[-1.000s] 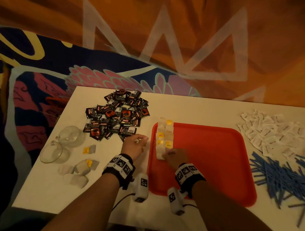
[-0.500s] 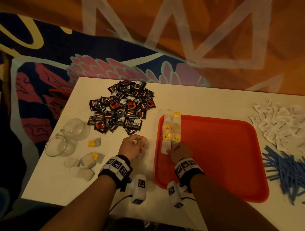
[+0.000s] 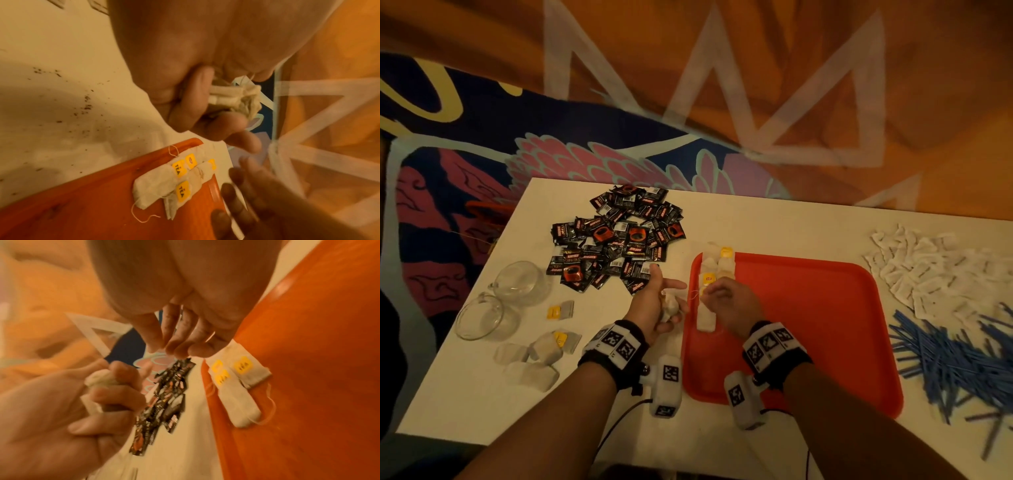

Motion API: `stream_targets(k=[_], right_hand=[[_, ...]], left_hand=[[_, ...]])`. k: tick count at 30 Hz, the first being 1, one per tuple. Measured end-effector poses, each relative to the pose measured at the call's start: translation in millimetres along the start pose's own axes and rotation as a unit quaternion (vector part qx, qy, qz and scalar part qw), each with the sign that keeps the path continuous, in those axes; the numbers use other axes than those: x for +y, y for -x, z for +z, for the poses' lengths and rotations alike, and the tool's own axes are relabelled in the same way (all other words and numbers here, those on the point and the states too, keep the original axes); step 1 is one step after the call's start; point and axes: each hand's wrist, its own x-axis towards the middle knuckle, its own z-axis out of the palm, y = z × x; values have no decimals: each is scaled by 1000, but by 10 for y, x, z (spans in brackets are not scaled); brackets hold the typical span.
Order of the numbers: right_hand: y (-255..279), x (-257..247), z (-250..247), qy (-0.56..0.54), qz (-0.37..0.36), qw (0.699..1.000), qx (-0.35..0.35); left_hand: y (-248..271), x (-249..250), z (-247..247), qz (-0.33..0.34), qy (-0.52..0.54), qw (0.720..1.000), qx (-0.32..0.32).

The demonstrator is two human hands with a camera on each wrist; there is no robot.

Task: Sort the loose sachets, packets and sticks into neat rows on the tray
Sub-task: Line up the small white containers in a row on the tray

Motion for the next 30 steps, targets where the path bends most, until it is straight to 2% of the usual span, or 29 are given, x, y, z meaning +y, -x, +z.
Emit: stream_targets(k=[2, 5, 8, 11, 15, 18, 22, 27, 30], right_hand=[[33, -174, -68, -14, -42, 999, -32], [114, -357, -134, 1, -64, 995, -70], [138, -437, -161, 48, -90, 994, -44], [124, -453, -241, 26, -75, 997, -15], [140, -447, -371, -55, -29, 998, -2], [157, -448, -428, -99, -21, 995, 4], [153, -442, -473, -139, -1, 990, -2], [165, -474, -519, -161, -8, 987, -16], [188, -486, -547, -170, -22, 984, -46]], left_hand=[[20, 49, 90, 15, -12, 1000, -7], [117, 135, 254, 35, -44, 998, -3], [203, 200, 411, 51, -82, 995, -7], [218, 226, 470, 59, -88, 994, -13], [203, 202, 449, 61, -63, 996, -16], [202, 172, 431, 58, -43, 997, -23], [241, 147, 438, 110, -63, 991, -40], [240, 218, 500, 206, -122, 971, 5], [254, 288, 537, 219, -102, 970, 6]])
